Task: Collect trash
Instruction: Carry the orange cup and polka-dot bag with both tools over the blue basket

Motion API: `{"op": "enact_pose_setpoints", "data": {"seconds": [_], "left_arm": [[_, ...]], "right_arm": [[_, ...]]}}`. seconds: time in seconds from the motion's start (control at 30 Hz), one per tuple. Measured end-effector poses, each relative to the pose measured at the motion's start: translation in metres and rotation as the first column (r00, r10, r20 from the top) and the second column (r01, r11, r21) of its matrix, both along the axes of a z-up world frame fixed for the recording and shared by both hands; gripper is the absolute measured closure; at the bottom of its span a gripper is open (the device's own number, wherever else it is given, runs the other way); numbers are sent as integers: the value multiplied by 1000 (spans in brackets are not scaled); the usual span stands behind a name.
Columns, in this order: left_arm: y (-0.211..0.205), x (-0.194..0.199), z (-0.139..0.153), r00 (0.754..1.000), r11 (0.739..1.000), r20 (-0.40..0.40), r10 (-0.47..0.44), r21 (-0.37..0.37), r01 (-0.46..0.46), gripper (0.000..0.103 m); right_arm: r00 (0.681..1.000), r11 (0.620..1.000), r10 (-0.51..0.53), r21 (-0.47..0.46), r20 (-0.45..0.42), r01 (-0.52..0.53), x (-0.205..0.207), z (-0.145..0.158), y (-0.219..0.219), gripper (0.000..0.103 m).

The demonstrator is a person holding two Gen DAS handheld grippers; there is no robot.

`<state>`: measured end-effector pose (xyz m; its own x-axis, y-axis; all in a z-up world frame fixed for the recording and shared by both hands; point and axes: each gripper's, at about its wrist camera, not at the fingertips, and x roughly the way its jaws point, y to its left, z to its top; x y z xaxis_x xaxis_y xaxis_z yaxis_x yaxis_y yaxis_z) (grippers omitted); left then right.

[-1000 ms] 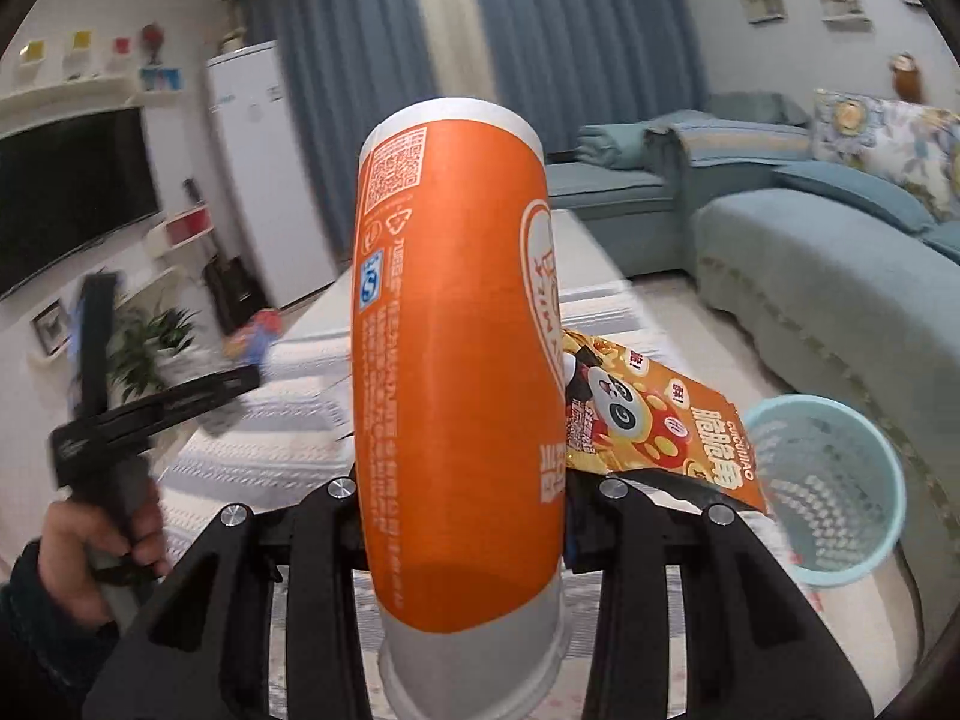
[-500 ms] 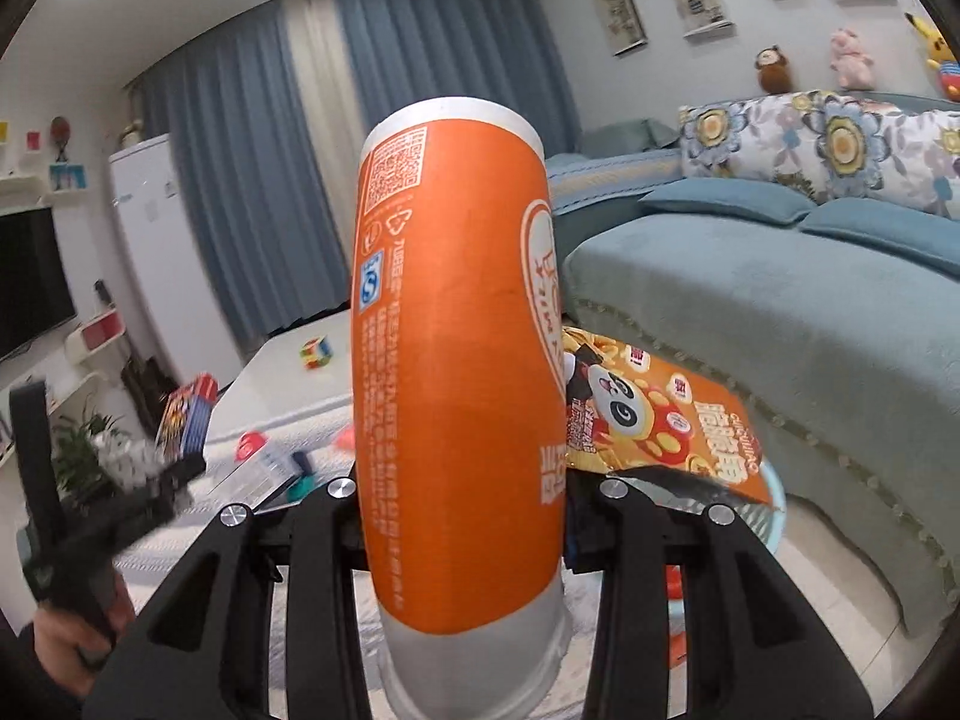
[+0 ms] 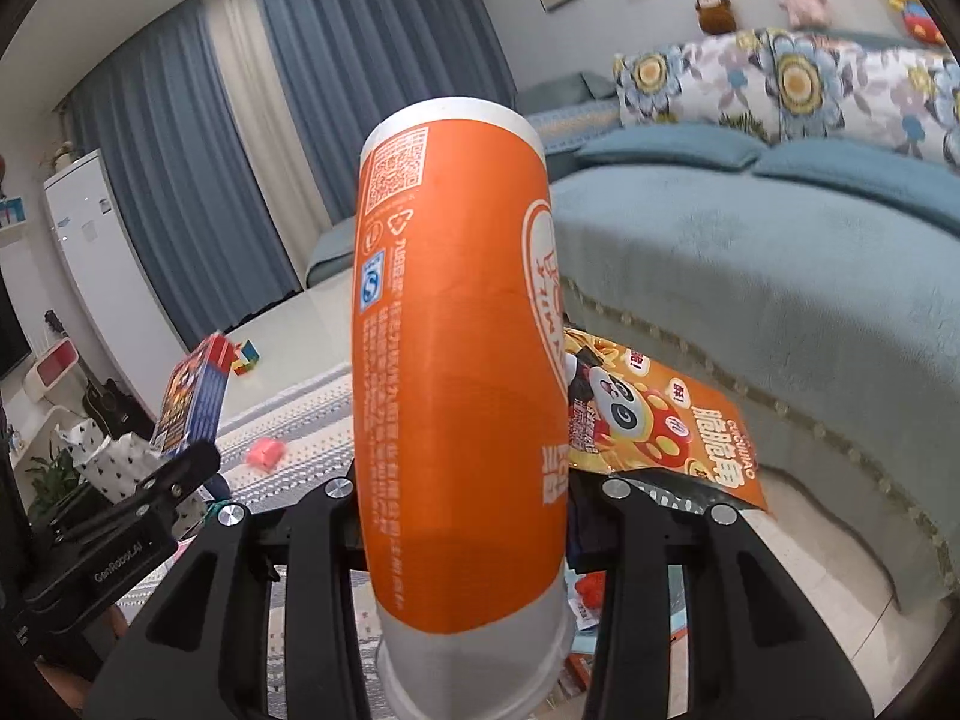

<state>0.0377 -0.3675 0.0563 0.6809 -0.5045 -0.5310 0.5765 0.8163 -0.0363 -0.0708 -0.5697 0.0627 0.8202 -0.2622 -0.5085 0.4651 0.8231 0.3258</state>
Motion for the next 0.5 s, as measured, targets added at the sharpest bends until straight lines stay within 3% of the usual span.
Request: {"op": "enact_pose_setpoints", "data": {"seconds": [0.27, 0.5], "left_arm": [[-53, 8, -18, 999, 999, -5, -38, 19, 38, 41], [-88, 19, -46, 996, 998, -72, -60, 17, 61, 41]], "right_arm": [[999, 997, -15, 81, -52, 19, 12, -30, -37, 67], [993, 969, -10, 246, -119, 40, 21, -63, -54, 67]]}}
